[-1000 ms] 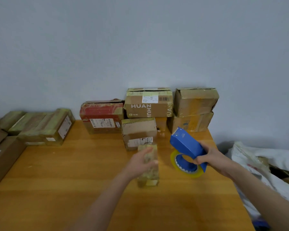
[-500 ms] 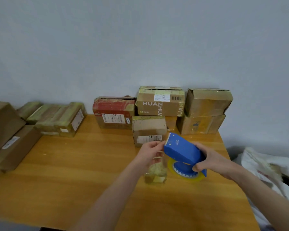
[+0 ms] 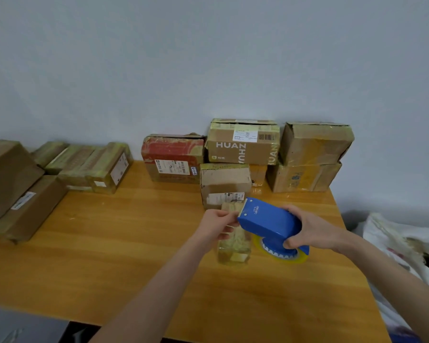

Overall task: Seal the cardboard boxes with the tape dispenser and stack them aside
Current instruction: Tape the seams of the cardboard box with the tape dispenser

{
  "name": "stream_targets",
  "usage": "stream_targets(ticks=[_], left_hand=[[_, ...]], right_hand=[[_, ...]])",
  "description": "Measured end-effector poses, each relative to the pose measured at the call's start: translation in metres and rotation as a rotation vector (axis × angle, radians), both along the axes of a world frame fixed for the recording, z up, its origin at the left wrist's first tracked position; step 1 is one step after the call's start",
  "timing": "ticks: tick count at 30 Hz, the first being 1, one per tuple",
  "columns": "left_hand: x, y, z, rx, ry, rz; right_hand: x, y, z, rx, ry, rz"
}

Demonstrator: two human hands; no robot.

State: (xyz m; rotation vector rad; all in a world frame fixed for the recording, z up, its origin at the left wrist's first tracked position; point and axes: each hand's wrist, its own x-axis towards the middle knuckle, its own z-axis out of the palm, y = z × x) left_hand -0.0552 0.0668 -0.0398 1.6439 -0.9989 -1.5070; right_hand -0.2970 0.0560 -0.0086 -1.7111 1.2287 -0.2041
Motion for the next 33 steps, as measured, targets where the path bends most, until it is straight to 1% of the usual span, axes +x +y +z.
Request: stream_targets(ticks=[2,5,7,11,14,17,20,24,33], left_hand=[[-0.002,-0.001,-0.004,-0.002,-0.049,0.043],[-0.002,0.001,-0.01,-0.002,-0.082,0.084],[0.001,0.004,-0.012,-0.013,-0.083,0.086],[0.017,0.01,-0.011,-0.049,-0.091,0.063],[0.047,0.022,-0.015,-0.052,-0.124,0.123],[0.074,0.038,-0.028,-0.012,-0.172,0.163],[0.068,0.046,-0.042,0.003,-0.201,0.151],[0.055,0.045,-0.051,0.005,-0.223,0.15],[0.053,0.038,-0.071,0.05,-0.245,0.167]], right_hand=[[0.006,0.0,-0.001,-0.07,0.09,0.033],[0.014,0.001,-0.003,-0.302,0.308,0.079],[0.016,0.001,-0.002,-0.367,0.363,0.104],[0.011,-0.001,-0.004,-0.347,0.31,0.146],[-0.007,0.003,-0.005,-0.303,0.257,0.125],[-0.032,0.011,-0.015,-0.249,0.279,0.113],[-0.044,0.014,-0.029,-0.217,0.328,0.115],[-0.048,0.012,-0.041,-0.228,0.366,0.107],[-0.048,0.006,-0.062,-0.218,0.397,0.094]])
